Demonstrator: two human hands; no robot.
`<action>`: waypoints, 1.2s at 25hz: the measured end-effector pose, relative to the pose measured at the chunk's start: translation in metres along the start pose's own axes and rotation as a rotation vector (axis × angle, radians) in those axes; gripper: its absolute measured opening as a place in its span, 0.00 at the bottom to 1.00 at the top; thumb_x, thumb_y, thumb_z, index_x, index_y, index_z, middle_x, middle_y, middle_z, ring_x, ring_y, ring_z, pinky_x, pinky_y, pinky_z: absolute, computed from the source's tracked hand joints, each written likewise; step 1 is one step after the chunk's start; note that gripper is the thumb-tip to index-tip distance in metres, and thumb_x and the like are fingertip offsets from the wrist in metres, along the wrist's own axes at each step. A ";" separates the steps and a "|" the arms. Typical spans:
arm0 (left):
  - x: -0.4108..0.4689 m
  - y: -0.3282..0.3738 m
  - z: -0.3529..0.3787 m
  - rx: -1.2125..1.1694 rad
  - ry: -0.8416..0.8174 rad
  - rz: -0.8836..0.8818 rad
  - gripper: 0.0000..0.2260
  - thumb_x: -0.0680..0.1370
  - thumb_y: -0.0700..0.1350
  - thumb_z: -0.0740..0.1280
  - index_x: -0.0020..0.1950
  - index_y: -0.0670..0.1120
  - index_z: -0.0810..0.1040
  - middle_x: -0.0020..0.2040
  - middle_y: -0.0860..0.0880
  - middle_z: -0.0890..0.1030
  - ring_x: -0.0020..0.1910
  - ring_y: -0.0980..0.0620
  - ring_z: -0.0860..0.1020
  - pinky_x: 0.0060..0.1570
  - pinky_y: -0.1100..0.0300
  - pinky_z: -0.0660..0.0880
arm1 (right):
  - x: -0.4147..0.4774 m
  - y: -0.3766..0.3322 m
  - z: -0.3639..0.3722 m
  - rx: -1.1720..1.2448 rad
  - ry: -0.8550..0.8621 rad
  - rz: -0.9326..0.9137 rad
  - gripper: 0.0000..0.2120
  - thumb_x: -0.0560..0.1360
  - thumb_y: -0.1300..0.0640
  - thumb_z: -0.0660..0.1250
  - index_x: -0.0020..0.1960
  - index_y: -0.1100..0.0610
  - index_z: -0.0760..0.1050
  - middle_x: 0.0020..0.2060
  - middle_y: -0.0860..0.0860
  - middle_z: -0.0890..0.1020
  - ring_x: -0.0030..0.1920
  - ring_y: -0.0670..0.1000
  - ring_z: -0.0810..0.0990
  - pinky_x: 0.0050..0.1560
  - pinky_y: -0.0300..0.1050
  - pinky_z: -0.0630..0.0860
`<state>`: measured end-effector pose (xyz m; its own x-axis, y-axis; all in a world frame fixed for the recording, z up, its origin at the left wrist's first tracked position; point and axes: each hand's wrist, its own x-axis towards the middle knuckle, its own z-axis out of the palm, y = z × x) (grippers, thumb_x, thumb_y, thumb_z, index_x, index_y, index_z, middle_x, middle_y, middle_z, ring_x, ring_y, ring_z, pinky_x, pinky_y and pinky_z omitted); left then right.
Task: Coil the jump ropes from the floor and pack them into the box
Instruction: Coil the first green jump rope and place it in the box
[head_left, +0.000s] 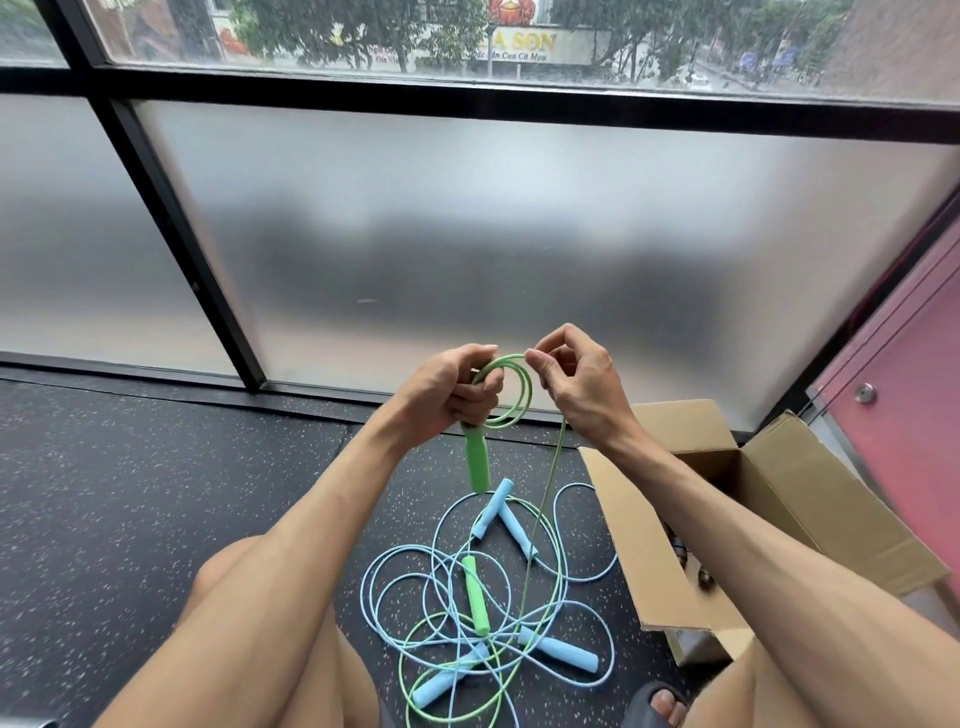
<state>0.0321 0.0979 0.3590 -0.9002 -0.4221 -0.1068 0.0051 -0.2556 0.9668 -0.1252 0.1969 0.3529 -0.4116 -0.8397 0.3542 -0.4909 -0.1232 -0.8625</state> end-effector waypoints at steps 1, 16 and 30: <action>-0.001 0.002 -0.001 -0.070 -0.034 0.004 0.21 0.83 0.48 0.52 0.31 0.45 0.68 0.24 0.53 0.54 0.23 0.54 0.52 0.29 0.56 0.49 | 0.000 0.001 0.001 0.019 -0.010 0.036 0.10 0.78 0.53 0.69 0.43 0.58 0.73 0.27 0.50 0.75 0.27 0.49 0.70 0.30 0.45 0.69; -0.001 0.009 -0.010 -0.512 0.467 0.397 0.11 0.84 0.39 0.56 0.53 0.36 0.76 0.38 0.42 0.83 0.39 0.44 0.84 0.44 0.53 0.81 | -0.021 0.000 0.012 0.130 -0.606 0.630 0.11 0.82 0.54 0.61 0.55 0.63 0.67 0.43 0.67 0.82 0.38 0.62 0.83 0.44 0.58 0.84; 0.005 -0.005 -0.028 0.420 0.763 0.374 0.12 0.83 0.40 0.60 0.48 0.33 0.77 0.34 0.38 0.82 0.30 0.46 0.81 0.36 0.56 0.81 | -0.021 -0.010 0.017 -0.012 -0.634 0.242 0.07 0.80 0.59 0.67 0.46 0.63 0.77 0.30 0.52 0.78 0.28 0.48 0.74 0.31 0.42 0.72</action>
<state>0.0396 0.0728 0.3471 -0.3440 -0.9059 0.2471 -0.0555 0.2823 0.9577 -0.0987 0.2064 0.3477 0.0177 -0.9911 -0.1318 -0.4514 0.1097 -0.8855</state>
